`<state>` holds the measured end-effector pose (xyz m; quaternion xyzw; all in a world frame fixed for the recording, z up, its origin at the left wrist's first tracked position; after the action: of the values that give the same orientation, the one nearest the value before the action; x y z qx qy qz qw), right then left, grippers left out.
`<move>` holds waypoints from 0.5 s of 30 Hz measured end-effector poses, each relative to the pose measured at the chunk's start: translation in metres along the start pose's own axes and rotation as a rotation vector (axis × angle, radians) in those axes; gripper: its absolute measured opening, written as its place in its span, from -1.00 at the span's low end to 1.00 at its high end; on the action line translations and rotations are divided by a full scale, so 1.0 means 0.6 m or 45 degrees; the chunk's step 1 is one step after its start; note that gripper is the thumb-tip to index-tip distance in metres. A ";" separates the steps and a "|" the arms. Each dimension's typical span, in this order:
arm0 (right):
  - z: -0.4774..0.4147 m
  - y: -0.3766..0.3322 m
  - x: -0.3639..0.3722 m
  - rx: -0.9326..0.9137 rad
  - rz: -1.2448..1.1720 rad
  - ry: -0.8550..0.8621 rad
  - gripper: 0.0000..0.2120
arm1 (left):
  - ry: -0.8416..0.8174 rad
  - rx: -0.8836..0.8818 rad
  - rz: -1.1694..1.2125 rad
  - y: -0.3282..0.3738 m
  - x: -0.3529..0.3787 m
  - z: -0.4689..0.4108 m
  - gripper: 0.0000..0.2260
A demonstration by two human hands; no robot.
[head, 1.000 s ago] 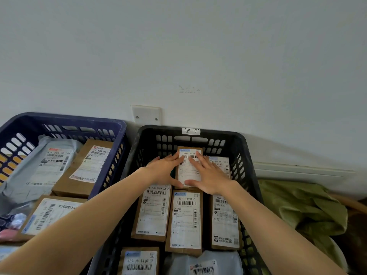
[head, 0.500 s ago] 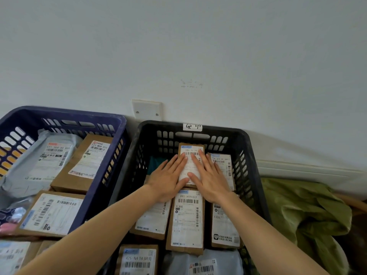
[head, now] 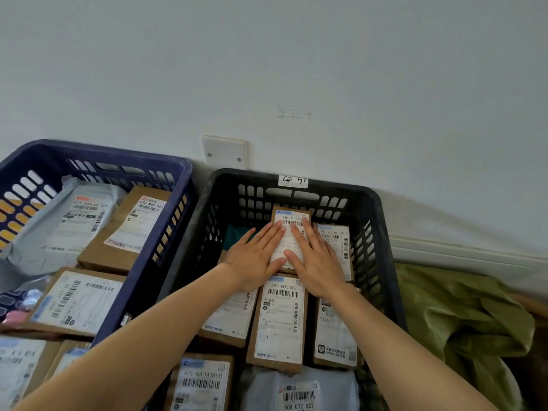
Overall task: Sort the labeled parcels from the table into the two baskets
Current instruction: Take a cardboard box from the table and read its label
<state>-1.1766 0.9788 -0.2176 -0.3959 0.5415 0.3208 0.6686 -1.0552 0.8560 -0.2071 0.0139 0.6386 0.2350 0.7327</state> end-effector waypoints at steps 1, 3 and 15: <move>-0.001 -0.002 -0.002 0.004 -0.008 0.005 -0.39 | -0.012 -0.009 0.019 0.000 -0.004 0.001 -0.40; -0.001 -0.006 -0.007 0.002 -0.023 0.016 -0.39 | -0.024 -0.049 0.113 0.002 -0.010 0.004 -0.40; -0.024 -0.061 -0.107 -0.130 -0.071 0.273 -0.45 | 0.282 -0.189 0.141 -0.008 -0.111 0.075 -0.45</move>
<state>-1.1653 0.9484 -0.1498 -0.4763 0.5818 0.2849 0.5945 -1.0162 0.8403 -0.1381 -0.0310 0.6946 0.3216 0.6427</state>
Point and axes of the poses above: each hand's wrist, its own z-axis away from the middle knuckle, its own x-axis out of the palm, y = z × x, the point moved 2 cm from there along -z, towards the middle knuckle, and after that the axes turned 12 degrees about z, right-handed, at the moved point
